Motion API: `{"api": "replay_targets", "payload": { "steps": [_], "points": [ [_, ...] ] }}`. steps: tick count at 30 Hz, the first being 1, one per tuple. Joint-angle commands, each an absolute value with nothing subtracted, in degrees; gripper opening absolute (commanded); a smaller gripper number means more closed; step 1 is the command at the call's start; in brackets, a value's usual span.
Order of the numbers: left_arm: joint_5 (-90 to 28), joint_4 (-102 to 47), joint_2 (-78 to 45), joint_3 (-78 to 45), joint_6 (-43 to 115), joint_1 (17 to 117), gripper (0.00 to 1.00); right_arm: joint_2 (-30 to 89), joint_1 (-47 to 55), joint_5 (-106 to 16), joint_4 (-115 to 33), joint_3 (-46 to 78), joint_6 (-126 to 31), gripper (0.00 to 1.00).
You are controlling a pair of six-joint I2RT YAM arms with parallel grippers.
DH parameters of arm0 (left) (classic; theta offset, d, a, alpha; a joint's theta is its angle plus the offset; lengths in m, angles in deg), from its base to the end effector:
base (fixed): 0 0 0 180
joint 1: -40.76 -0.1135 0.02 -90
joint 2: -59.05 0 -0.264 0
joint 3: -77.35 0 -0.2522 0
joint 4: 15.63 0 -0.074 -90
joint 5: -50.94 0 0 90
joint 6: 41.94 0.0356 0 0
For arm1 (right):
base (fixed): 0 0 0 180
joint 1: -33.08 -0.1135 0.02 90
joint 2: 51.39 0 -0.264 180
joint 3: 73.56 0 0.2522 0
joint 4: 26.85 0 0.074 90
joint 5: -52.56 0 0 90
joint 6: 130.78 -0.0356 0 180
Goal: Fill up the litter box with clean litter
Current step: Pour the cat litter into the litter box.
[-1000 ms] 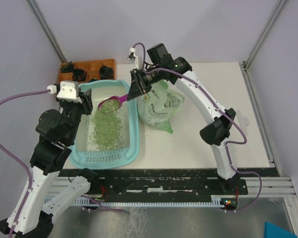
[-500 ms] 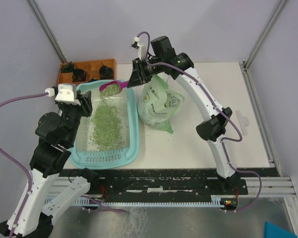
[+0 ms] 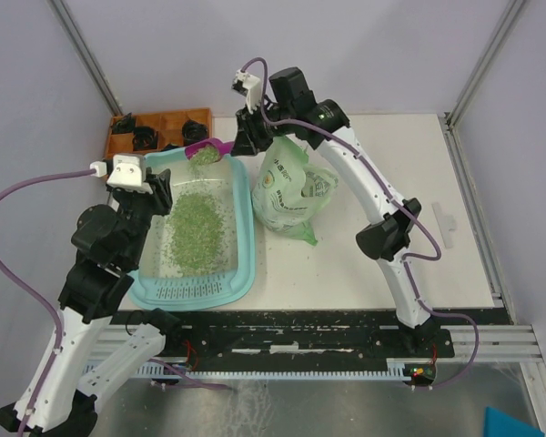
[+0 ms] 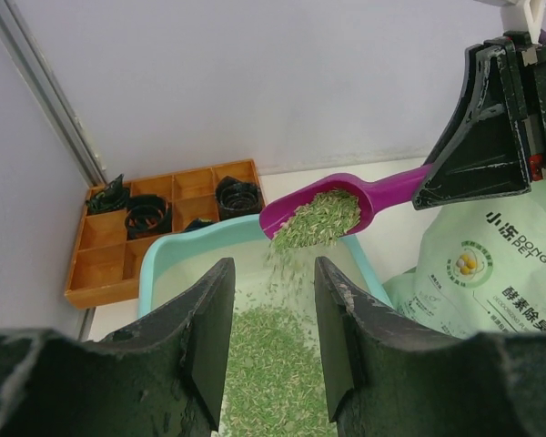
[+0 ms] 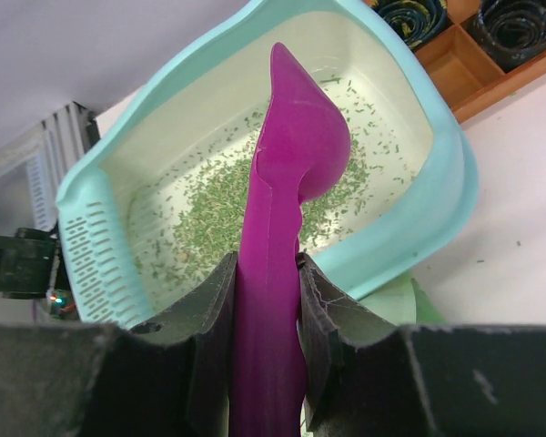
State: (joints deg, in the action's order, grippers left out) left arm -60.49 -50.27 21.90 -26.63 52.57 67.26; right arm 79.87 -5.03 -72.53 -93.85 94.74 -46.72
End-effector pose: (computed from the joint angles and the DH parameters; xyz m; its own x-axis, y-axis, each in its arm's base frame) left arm 0.1067 -0.0387 0.4391 0.0728 0.0455 -0.9963 0.0838 0.9951 0.0516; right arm 0.3688 0.3153 0.4124 -0.4836 -0.2717 -0.8320 -0.8514 0.3665 0.3752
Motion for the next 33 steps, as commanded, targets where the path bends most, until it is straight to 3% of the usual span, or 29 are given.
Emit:
{"api": "replay_targets", "payload": {
  "steps": [1,18,33],
  "points": [
    [-61.6,-47.3,21.8,-27.6,51.7,67.4,0.48,77.8,-8.8,-67.8,-92.7,95.9,-36.6,0.02],
    [-63.8,-46.2,23.6,-30.5,51.8,67.4,0.48,74.8,-16.1,-48.9,-87.1,90.8,-21.0,0.01],
    [-63.2,-44.4,23.3,-31.9,52.2,67.5,0.49,73.7,-16.3,-47.5,-87.6,91.8,-21.1,0.01]
  ]
}}
